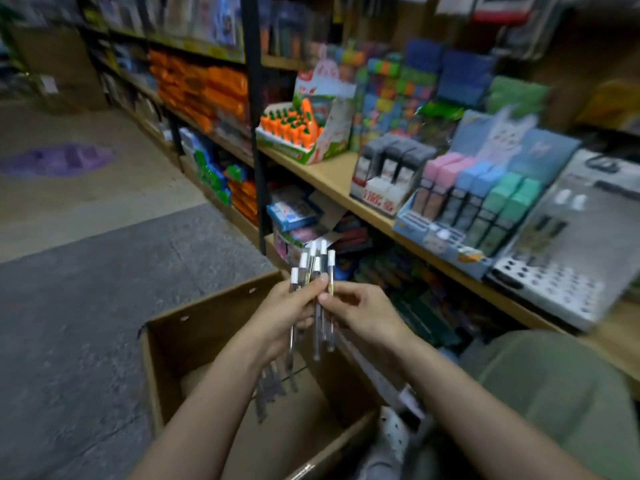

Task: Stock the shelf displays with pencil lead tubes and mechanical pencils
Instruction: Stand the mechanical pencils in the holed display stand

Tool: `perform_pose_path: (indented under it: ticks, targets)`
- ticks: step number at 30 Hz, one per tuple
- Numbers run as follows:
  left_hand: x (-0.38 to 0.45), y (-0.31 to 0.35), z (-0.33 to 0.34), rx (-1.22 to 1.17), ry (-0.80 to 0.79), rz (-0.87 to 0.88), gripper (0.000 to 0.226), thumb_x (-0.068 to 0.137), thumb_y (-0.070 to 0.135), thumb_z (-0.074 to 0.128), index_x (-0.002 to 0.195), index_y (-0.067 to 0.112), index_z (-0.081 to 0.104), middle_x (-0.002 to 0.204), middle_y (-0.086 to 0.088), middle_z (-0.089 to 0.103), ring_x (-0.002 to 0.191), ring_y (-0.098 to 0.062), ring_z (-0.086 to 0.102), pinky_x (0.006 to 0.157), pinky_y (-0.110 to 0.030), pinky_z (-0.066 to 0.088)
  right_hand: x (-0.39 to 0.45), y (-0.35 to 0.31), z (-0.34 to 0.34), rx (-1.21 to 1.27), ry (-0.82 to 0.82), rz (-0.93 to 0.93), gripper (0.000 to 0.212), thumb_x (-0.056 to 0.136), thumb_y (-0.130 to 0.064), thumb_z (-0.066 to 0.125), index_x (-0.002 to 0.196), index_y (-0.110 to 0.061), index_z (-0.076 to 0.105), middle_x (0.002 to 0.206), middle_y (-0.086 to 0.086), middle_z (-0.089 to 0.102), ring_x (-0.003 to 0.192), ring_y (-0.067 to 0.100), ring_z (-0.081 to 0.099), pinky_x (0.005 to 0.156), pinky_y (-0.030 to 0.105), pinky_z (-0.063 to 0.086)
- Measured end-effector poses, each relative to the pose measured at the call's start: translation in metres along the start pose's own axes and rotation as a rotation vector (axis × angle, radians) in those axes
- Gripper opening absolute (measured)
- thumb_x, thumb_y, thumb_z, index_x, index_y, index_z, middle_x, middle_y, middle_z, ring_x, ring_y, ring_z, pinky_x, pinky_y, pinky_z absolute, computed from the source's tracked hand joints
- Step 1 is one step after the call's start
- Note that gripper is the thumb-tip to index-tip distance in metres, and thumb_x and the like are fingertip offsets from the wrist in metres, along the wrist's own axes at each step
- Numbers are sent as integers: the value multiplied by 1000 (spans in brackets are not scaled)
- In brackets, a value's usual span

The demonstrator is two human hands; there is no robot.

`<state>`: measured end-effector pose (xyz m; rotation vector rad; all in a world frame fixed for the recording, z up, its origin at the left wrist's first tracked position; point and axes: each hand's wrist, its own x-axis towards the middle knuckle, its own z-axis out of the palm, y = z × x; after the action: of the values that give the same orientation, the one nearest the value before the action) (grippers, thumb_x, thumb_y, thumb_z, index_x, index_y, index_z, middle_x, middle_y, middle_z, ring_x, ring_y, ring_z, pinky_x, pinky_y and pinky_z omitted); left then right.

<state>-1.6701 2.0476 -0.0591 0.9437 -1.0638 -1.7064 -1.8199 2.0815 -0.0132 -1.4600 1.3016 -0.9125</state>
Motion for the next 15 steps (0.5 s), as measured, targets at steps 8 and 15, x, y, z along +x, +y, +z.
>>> perform_pose_path:
  ticks: [8, 15]
  targets:
    - [19, 65, 143, -164, -137, 143, 26, 96, 30, 56, 107, 9, 66, 71, 2, 71, 38, -1, 35, 34, -14, 28, -66, -60, -121, -66, 493, -307, 59, 90, -10, 68, 135, -38, 43, 82, 10, 68, 73, 15, 72, 64, 26, 59]
    - [18, 83, 248, -127, -154, 115, 19, 99, 25, 53, 99, 11, 65, 67, 5, 69, 37, -3, 29, 36, -16, 24, -110, -60, -226, -191, 794, -382, 76, 85, -8, 73, 140, -45, 35, 77, 5, 71, 66, 15, 73, 60, 27, 59]
